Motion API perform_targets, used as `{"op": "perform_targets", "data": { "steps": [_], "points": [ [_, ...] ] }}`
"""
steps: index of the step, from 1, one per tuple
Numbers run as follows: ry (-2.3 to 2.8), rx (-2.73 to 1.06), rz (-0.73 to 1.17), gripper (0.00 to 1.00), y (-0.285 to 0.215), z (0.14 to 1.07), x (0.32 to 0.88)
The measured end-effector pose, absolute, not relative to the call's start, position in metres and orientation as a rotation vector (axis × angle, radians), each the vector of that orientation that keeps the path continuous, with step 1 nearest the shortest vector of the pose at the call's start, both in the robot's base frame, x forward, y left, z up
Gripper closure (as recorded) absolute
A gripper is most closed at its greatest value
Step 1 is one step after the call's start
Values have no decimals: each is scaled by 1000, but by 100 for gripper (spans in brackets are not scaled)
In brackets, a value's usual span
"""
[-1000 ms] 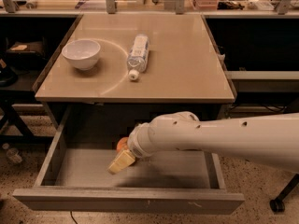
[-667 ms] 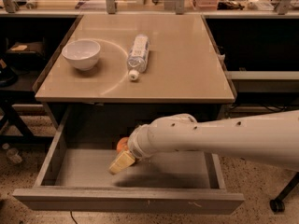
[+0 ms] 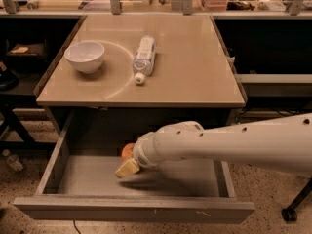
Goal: Pick orange from top drawer and place on counter
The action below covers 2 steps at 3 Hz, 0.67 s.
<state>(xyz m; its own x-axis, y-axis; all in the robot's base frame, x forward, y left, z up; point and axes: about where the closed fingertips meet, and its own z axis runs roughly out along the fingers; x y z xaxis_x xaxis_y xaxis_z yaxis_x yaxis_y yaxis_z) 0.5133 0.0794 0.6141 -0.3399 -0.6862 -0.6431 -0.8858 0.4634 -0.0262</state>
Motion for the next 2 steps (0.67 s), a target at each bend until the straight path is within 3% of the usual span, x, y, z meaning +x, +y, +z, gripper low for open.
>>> {"op": "perform_targets", "data": {
  "steps": [2],
  "points": [
    [2128,-1302,443,65,79,614,513]
  ]
}}
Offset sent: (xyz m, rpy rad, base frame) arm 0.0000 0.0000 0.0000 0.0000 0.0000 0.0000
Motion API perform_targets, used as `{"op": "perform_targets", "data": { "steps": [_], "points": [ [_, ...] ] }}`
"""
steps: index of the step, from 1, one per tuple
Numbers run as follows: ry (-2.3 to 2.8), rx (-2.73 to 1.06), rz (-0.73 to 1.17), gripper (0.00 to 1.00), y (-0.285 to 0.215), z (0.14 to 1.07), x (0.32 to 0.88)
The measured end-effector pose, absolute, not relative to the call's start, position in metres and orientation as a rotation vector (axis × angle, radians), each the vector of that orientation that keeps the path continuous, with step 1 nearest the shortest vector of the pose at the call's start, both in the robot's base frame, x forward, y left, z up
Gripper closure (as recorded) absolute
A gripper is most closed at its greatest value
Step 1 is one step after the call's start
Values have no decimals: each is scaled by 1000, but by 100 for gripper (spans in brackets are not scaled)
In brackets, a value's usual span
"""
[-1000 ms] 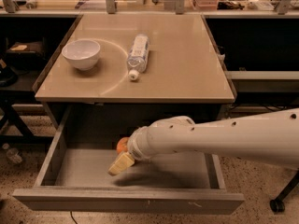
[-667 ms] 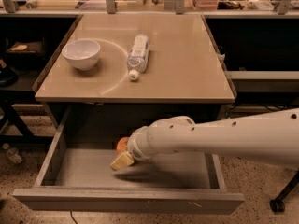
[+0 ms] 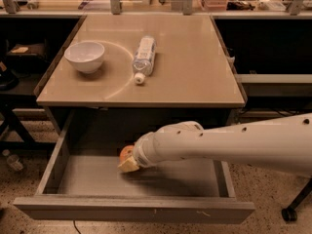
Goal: Pick orange from top drawer and place on counter
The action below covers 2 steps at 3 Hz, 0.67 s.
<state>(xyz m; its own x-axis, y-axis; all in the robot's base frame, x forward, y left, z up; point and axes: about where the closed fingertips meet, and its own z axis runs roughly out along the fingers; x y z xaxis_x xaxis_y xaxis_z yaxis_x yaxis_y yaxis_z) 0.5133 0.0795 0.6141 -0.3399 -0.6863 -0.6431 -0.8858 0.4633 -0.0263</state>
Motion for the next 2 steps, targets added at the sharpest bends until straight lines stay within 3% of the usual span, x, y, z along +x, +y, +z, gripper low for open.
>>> {"op": "perform_targets", "data": {
  "steps": [1,2],
  "points": [
    [2135,-1305,451,88,76,631,509],
    [2195,-1248,432,100,48,676,500]
  ]
}}
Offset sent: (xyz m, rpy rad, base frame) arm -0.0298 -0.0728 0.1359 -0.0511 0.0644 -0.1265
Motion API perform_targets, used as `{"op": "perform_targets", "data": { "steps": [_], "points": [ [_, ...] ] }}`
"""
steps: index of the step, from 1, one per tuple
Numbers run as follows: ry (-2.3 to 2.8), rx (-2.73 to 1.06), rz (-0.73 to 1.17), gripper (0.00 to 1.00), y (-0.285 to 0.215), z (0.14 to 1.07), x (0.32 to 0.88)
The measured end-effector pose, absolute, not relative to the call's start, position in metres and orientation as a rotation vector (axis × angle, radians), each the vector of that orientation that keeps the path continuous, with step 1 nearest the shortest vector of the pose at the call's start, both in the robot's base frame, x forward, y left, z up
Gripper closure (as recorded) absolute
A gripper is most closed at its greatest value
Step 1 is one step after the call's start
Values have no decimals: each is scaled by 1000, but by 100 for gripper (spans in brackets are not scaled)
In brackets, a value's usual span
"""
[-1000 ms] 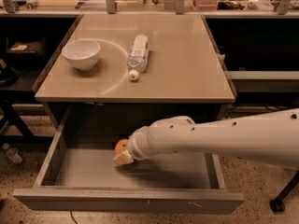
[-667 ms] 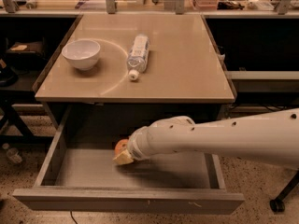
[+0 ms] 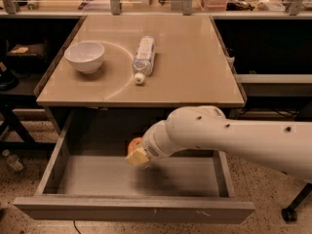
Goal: Pick orange from top drawer and place on counter
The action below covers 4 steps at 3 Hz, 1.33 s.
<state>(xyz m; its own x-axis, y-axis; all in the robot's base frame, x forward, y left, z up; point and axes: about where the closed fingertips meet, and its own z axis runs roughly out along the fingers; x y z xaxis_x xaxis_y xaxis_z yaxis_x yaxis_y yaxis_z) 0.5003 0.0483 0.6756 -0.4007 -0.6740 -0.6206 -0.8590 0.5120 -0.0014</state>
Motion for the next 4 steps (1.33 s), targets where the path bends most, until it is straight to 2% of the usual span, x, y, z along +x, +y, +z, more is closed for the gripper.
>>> {"op": "perform_targets", "data": {
  "steps": [2,4],
  "points": [
    [2348,-1082,296,100,-33,784,499],
    [2414,-1000,216,100,-105,829,545]
  ]
}}
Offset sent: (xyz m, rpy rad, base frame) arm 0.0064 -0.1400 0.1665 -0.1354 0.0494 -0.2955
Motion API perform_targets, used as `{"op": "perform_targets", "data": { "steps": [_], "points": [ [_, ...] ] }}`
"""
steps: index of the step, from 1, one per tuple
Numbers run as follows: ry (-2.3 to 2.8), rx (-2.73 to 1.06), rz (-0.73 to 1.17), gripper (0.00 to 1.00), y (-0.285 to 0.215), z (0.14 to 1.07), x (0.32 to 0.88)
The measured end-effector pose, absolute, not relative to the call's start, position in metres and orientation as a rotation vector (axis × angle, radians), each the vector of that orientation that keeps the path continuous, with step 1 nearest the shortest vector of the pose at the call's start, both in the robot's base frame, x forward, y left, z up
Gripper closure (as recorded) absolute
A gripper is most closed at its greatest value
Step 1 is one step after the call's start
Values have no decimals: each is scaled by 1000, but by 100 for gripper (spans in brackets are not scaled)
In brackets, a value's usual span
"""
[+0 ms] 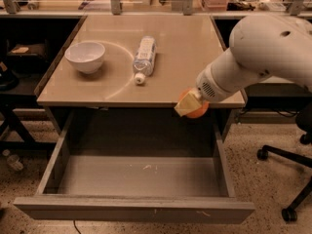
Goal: Pick orange from top drawer and place on counter
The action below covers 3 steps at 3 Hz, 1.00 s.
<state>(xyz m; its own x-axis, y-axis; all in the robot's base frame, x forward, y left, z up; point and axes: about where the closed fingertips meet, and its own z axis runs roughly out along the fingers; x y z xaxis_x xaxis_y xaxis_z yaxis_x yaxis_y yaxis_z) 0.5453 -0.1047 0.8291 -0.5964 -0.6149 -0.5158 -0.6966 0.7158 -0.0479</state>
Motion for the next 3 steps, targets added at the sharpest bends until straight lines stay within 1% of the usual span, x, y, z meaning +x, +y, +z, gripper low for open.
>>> {"op": "perform_targets", "data": {
  "steps": [1,2,3],
  "points": [
    [2421,-987,199,100,-130,839,580],
    [2409,-991,206,100,-140,848,614],
    [2381,-1012,249,100,-133,851,643]
  ]
}}
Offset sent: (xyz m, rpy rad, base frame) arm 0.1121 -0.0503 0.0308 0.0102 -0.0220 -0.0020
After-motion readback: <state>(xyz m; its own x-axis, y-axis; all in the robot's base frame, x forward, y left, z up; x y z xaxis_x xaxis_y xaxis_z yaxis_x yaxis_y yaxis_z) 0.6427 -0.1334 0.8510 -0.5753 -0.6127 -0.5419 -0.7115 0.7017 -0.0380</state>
